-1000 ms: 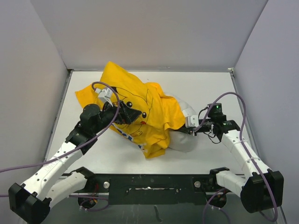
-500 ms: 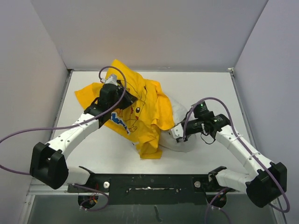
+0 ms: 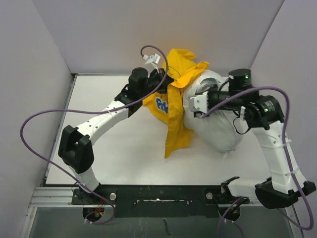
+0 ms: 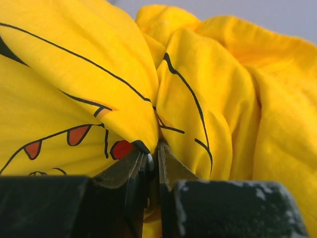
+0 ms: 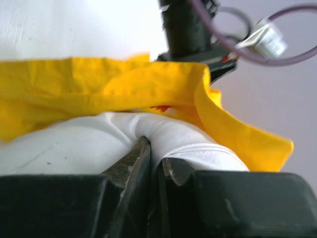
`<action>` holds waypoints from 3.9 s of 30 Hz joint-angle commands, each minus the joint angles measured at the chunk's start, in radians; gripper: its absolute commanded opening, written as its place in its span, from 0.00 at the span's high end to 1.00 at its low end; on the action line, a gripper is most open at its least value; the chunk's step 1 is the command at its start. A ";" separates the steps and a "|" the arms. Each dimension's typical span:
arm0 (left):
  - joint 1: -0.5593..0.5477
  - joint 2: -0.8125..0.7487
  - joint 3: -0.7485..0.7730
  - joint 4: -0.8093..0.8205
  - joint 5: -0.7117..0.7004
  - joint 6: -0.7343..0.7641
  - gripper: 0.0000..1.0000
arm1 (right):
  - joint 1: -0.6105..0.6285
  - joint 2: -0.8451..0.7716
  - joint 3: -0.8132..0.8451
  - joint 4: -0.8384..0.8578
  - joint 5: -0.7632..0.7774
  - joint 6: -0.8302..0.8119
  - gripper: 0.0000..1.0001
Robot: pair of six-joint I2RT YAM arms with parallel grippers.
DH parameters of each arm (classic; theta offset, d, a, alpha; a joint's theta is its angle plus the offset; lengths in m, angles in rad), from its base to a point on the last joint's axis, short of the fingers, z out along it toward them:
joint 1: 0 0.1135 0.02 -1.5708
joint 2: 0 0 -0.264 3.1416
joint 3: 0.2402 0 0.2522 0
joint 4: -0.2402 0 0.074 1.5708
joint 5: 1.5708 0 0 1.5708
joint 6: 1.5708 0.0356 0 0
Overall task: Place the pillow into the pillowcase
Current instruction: Stuff the pillow into the pillowcase.
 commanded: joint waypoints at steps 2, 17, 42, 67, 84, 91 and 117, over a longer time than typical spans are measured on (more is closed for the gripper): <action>-0.164 0.076 0.132 0.281 0.232 -0.038 0.90 | -0.041 -0.052 0.123 -0.024 -0.236 0.058 0.99; -0.089 0.275 -0.122 0.792 0.181 -0.384 0.77 | -0.073 -0.055 -0.504 0.301 -0.347 0.295 0.96; 0.305 -0.953 -0.975 0.141 0.155 0.048 0.18 | 0.310 0.538 0.192 -0.415 -0.567 0.023 0.25; 0.163 -0.726 -0.845 -0.118 -0.051 0.302 0.41 | 0.094 0.450 -0.005 0.382 0.116 0.488 0.44; 0.186 -0.607 -0.913 0.016 -0.044 0.277 0.35 | 0.173 0.650 0.061 0.508 0.528 0.396 0.95; 0.210 -0.427 -0.893 0.360 0.037 0.302 0.64 | 0.182 0.498 0.069 0.204 0.039 0.337 1.00; -0.043 -0.343 -1.023 0.780 0.156 0.295 0.39 | -0.264 -0.024 -0.696 -0.031 -0.421 0.162 1.00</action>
